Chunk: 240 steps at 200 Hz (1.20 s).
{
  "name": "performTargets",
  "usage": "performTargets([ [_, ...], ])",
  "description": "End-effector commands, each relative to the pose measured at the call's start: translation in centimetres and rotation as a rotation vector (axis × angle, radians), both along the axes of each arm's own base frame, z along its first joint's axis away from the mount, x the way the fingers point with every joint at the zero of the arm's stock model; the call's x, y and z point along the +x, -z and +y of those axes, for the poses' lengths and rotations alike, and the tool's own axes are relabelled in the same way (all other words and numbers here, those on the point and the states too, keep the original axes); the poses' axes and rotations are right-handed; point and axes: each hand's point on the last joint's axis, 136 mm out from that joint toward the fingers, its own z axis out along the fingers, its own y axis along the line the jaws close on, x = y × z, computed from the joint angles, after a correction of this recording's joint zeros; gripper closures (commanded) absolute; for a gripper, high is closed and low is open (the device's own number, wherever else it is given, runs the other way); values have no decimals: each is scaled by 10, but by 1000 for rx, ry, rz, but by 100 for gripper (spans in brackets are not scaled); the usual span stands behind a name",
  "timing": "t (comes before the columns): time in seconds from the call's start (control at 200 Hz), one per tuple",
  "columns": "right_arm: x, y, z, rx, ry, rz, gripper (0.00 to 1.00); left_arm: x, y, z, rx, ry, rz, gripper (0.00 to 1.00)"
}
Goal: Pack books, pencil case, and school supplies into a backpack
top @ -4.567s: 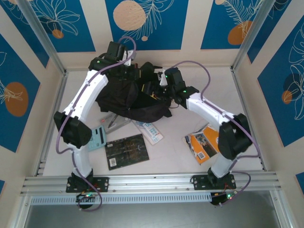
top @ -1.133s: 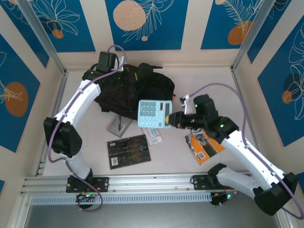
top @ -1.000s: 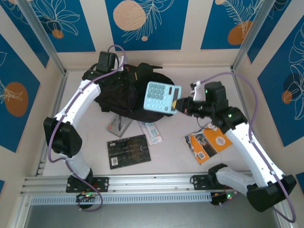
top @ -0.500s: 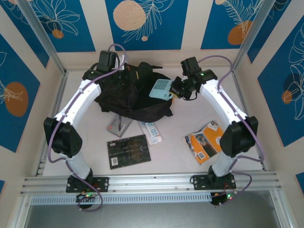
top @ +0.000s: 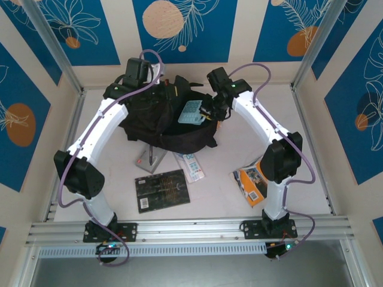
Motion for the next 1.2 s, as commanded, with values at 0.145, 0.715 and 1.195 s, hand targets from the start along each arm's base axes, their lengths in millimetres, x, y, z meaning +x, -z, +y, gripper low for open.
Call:
performTargets([
  [0.145,10,-9,42,185,-43,21,100,-14,-58,-2,-46,57,-154,100],
  [0.715,59,29,156,458,-66,127,95,-16,-84,-17,-125,127,-190,100],
  [1.195,63,-17,210,659,-358,-23,31,-7,-92,30,-51,-57,-243,100],
])
